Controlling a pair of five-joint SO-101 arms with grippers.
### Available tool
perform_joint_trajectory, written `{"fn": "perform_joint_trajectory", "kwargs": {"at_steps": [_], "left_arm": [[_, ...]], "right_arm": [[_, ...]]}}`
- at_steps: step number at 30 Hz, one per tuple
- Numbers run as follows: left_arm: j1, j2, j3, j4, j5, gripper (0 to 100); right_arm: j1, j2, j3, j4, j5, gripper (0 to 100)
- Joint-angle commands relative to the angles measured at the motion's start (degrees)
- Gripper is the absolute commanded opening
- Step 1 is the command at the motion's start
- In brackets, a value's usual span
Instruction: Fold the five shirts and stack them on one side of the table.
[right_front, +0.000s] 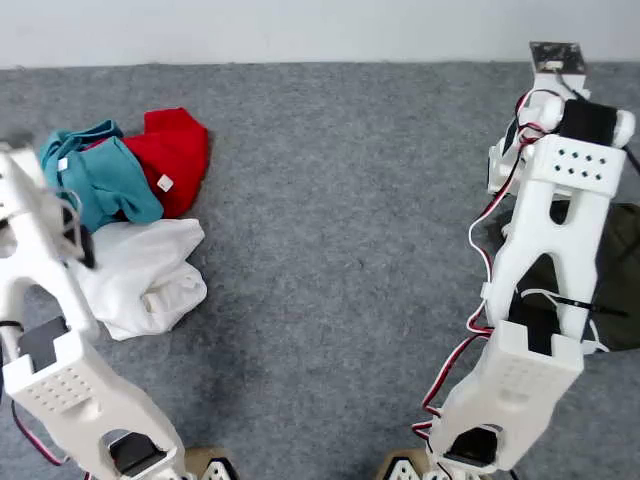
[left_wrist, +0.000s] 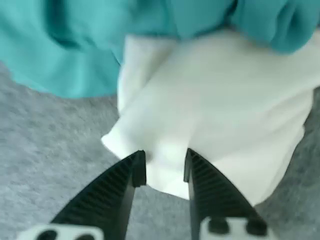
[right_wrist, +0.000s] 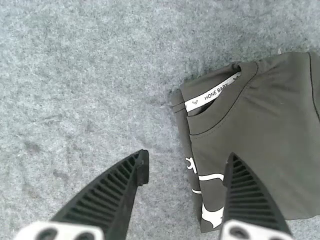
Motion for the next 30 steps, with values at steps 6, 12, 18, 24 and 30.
{"fn": "perform_joint_trajectory", "kwargs": {"at_steps": [6, 12, 18, 24, 30], "left_arm": [[0.5, -2.6, 7.4, -7.7, -0.5, 11], [2.3, -2.6, 13.1, -13.8, -0.5, 1], [8.1, -5.1, 8.0, -4.6, -0.7, 1], [16.5, -16.9, -2.2, 1.4, -0.8, 1], [25.5, -33.8, -2.3, 1.4, -0.9, 1]], "right_arm": [[0.1, -3.6, -1.1, 2.5, 0.6, 24.6], [-1.4, -3.7, 3.7, 2.6, 0.7, 24.5], [-3.3, -3.7, 6.0, 2.4, 0.7, 24.5], [-4.8, -3.6, 6.2, 2.5, 0.7, 24.5], [-4.8, -3.6, 6.2, 2.6, 0.3, 24.5]]}}
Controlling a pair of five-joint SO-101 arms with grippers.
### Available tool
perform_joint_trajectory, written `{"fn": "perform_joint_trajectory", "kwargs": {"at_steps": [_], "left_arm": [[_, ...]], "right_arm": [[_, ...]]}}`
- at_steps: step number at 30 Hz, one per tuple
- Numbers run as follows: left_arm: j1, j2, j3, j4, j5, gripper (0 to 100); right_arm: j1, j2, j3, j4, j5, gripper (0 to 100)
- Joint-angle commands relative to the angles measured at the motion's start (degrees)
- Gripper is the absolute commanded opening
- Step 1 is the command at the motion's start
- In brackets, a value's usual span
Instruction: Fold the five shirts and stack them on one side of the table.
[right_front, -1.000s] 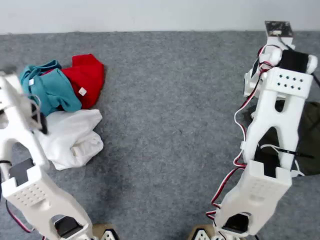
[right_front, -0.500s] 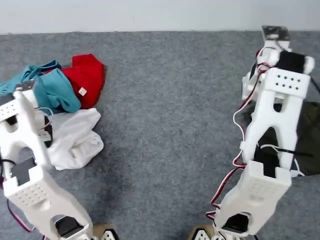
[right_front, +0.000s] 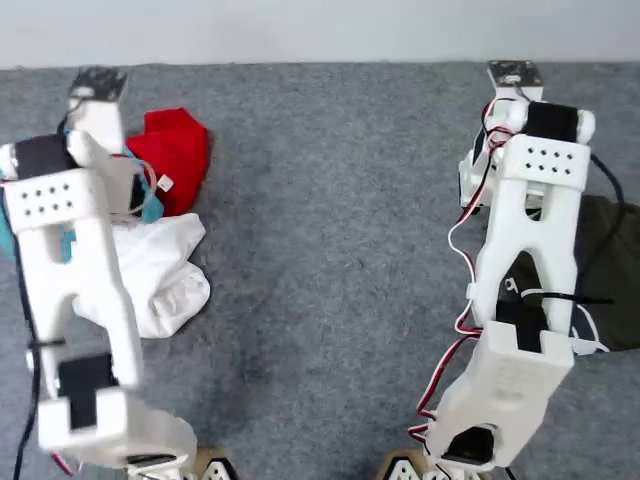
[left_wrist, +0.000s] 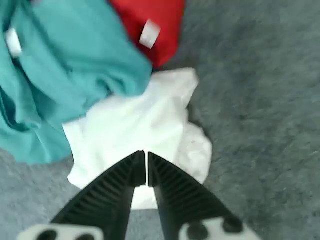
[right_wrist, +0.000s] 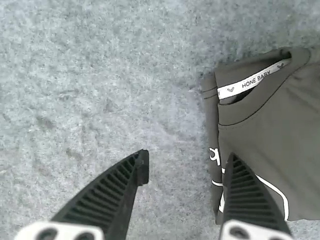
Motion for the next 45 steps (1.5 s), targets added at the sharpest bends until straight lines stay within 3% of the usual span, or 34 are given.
{"fn": "perform_joint_trajectory", "kwargs": {"at_steps": [1, 5, 10, 17, 28, 33, 38, 45], "left_arm": [[3.9, -11.3, -1.9, 1.1, -0.3, 1], [-3.8, -12.8, 5.1, 1.0, -0.5, 2], [-14.4, -6.1, 16.7, 0.4, -4.8, 13], [-23.3, 6.9, 18.0, -12.0, -7.8, 13], [-21.9, 22.0, 18.0, -20.0, -7.7, 13], [-17.9, 23.5, 17.9, -20.1, -7.7, 2], [-15.4, 23.4, 17.9, -19.6, -7.7, 1], [-14.9, 23.3, 5.9, -4.5, -7.7, 1]], "right_arm": [[-0.1, -3.5, -0.2, 2.5, 0.3, 24.5], [0.0, -3.6, 0.4, 2.5, 0.3, 24.5], [-0.5, -6.0, 6.3, 2.1, 0.7, 24.5], [0.0, -8.3, 7.6, 2.2, 0.8, 24.5], [-0.4, -8.5, 7.6, 2.3, 0.8, 24.5], [-0.4, -8.5, 7.6, 2.4, 0.8, 24.5], [-0.4, -8.5, 7.6, 2.4, 0.8, 24.5], [-0.4, -8.4, 7.6, 2.4, 0.8, 24.5]]}}
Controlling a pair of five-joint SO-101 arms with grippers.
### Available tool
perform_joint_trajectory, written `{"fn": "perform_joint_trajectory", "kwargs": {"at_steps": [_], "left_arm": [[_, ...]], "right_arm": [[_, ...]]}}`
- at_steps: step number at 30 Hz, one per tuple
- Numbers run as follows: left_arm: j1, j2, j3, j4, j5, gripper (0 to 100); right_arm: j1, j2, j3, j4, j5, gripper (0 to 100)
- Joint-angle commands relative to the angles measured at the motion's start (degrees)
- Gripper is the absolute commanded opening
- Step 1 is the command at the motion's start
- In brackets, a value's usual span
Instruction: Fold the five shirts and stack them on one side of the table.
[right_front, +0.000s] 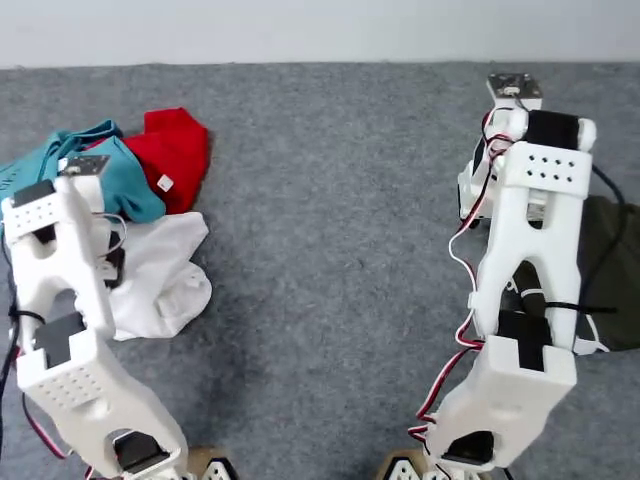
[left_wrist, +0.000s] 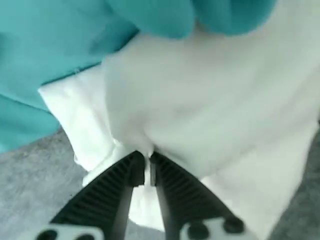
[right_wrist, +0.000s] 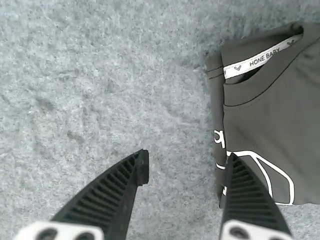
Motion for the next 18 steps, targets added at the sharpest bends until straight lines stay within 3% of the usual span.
{"fn": "perform_joint_trajectory", "kwargs": {"at_steps": [1, 5, 8, 18], "left_arm": [[1.3, -0.5, -10.7, 10.7, -0.7, 1], [5.0, -3.9, -18.9, 13.2, 0.4, 1], [11.9, -10.7, -19.1, 13.3, 0.5, 1], [46.1, -35.7, -19.1, 13.3, 0.1, 1]], "right_arm": [[-0.5, -3.2, -0.2, 2.4, 0.7, 24.5], [-0.5, -3.1, -0.1, 2.4, 0.5, 24.5], [-0.5, -3.3, 1.9, 2.4, 0.6, 24.5], [4.7, -3.3, 6.9, 1.9, 0.2, 24.5]]}}
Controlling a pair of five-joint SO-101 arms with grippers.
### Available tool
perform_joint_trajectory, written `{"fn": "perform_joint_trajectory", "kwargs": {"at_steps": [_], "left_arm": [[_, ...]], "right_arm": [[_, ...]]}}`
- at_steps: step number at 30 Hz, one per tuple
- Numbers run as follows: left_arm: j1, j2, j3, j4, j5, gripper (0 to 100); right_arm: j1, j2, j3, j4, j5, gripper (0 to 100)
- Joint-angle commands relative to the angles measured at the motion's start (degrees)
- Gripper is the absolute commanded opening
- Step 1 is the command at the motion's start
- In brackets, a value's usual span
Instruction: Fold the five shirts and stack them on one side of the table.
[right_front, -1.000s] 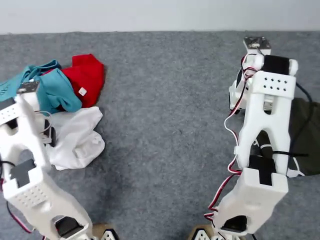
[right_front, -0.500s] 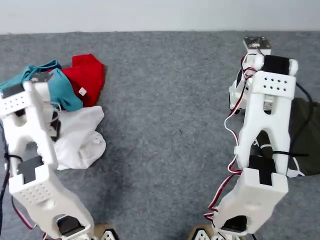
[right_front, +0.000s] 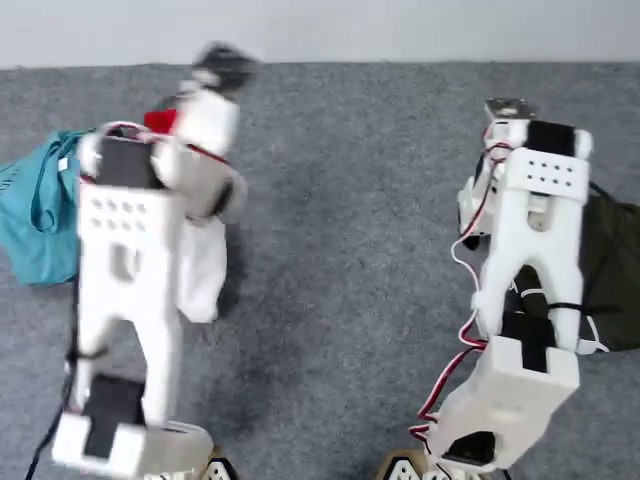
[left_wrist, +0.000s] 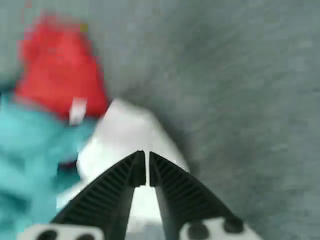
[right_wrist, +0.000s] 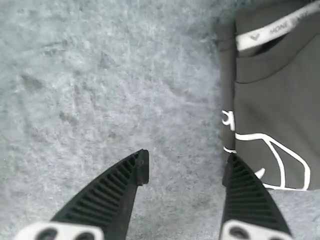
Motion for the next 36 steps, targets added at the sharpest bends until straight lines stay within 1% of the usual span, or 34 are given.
{"fn": "perform_joint_trajectory", "kwargs": {"at_steps": [1, 2, 4, 5, 6, 8, 9, 11, 13, 15, 18, 22, 24, 29, 31, 34, 36], "left_arm": [[11.1, -10.1, -2.0, 1.3, 0.3, 1], [12.7, -12.1, -2.0, 1.3, -0.4, 1], [13.5, -15.2, -2.0, 1.3, -3.7, 1], [12.9, -16.4, -1.7, 1.3, -5.5, 1], [11.0, -16.9, -0.9, 1.2, -6.8, 1], [4.2, -16.8, 1.9, 1.0, -7.5, 1], [-0.4, -16.5, 4.1, 0.6, -6.9, 1], [-9.7, -15.6, 9.2, -1.1, -4.7, 2], [-17.5, -14.3, 13.1, -1.0, -1.7, 2], [-22.9, -12.9, 16.0, 0.7, -2.7, 6], [-29.6, -10.0, 19.5, 1.0, -4.7, 14], [-37.4, -2.8, 20.8, 0.9, -7.1, 14], [-39.7, 1.1, 20.7, -0.1, -8.7, 14], [-43.0, 9.1, 20.7, -9.5, -8.6, 14], [-42.6, 12.1, 20.7, -11.0, -8.5, 14], [-39.7, 16.1, 20.7, -11.4, -8.5, 14], [-38.5, 18.2, 20.7, -14.4, -8.3, 14]], "right_arm": [[3.2, -3.3, 0.0, 1.9, 0.2, 24.5], [3.9, -3.3, 0.0, 1.9, 0.2, 24.5], [4.7, -3.3, 0.0, 1.9, 0.2, 24.5], [4.7, -3.3, 0.0, 1.9, 0.2, 24.5], [4.8, -3.3, 0.1, 1.9, 0.2, 24.5], [4.9, -3.3, 0.1, 1.9, 0.2, 24.5], [5.0, -3.3, 0.1, 1.9, 0.2, 24.5], [5.0, -3.2, 0.1, 1.9, 0.2, 24.5], [4.9, -3.0, 0.1, 1.9, 0.3, 24.5], [4.6, -2.8, 0.1, 1.9, 0.3, 24.5], [4.6, -2.8, 0.1, 1.9, 0.4, 24.5], [4.7, -2.8, 0.1, 1.9, 0.5, 24.5], [4.6, -2.8, 0.1, 1.9, 0.5, 24.5], [4.5, -2.8, 0.1, 1.9, 0.4, 24.5], [4.6, -2.8, 0.1, 1.9, 0.3, 24.5], [4.6, -2.8, 0.1, 1.9, 0.2, 24.5], [4.6, -2.8, 0.2, 1.9, 0.2, 24.5]]}}
